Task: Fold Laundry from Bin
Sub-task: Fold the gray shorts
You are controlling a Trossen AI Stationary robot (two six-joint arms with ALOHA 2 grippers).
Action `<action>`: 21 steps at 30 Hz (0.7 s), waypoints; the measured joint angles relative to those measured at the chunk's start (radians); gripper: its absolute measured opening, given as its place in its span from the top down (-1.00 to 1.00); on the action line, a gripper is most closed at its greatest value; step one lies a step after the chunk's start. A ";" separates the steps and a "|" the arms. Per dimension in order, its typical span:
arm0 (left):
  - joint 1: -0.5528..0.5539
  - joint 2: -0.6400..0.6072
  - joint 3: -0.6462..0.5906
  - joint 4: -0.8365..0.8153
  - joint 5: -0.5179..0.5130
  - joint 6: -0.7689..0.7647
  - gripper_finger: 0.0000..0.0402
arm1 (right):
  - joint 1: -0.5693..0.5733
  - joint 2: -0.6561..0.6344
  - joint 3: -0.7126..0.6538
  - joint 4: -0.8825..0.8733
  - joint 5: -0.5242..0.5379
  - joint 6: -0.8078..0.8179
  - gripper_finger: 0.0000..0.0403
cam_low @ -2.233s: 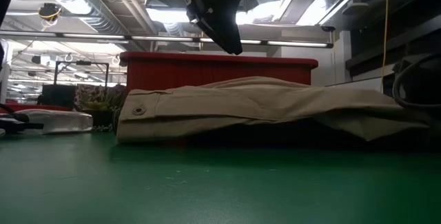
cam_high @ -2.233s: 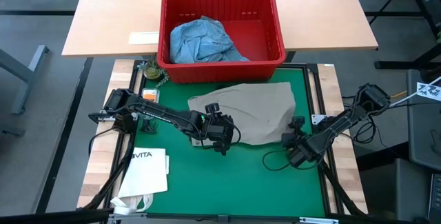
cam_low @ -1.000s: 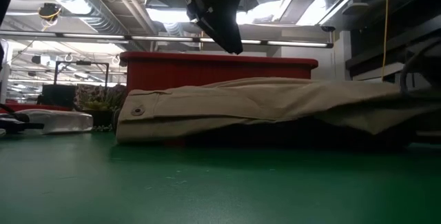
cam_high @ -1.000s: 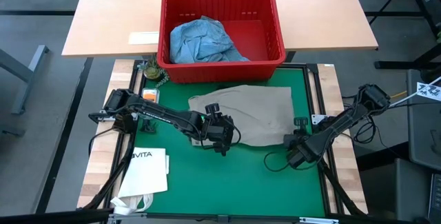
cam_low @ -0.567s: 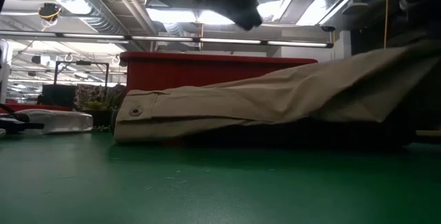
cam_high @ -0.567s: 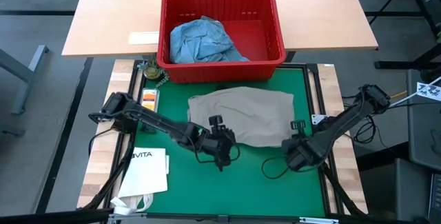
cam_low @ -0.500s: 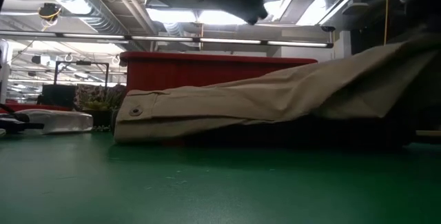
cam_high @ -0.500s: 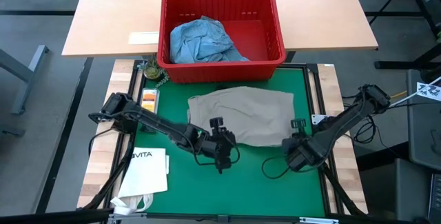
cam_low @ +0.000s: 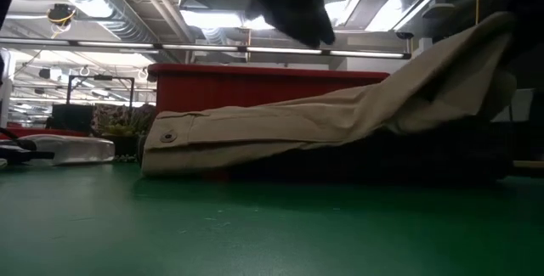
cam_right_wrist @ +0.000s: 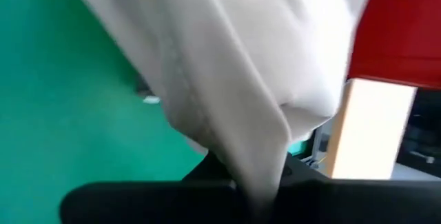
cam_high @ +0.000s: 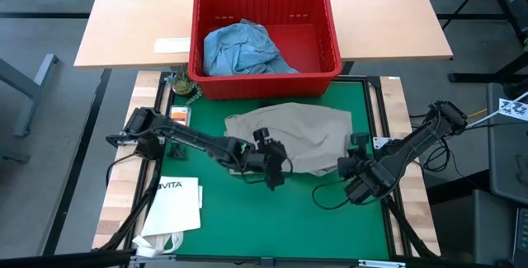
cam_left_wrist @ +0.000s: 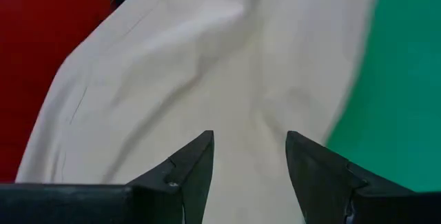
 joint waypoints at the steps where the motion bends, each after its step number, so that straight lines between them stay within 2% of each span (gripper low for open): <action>1: 0.013 0.002 -0.010 0.004 0.001 -0.011 0.13 | 0.000 0.000 0.000 0.000 0.023 0.006 0.98; 7: 0.078 0.029 -0.091 0.060 0.079 -0.036 0.13 | -0.008 0.000 0.000 0.000 0.184 0.008 0.98; 12: 0.104 0.073 -0.102 0.140 0.143 -0.034 0.13 | -0.073 0.000 0.000 0.009 0.331 -0.017 0.99; 17: 0.115 0.101 -0.101 0.193 0.185 -0.033 0.13 | -0.165 0.000 0.001 0.147 0.443 -0.206 0.99; 21: 0.117 0.101 -0.101 0.192 0.185 -0.029 0.13 | -0.234 -0.001 0.003 0.378 0.466 -0.449 0.98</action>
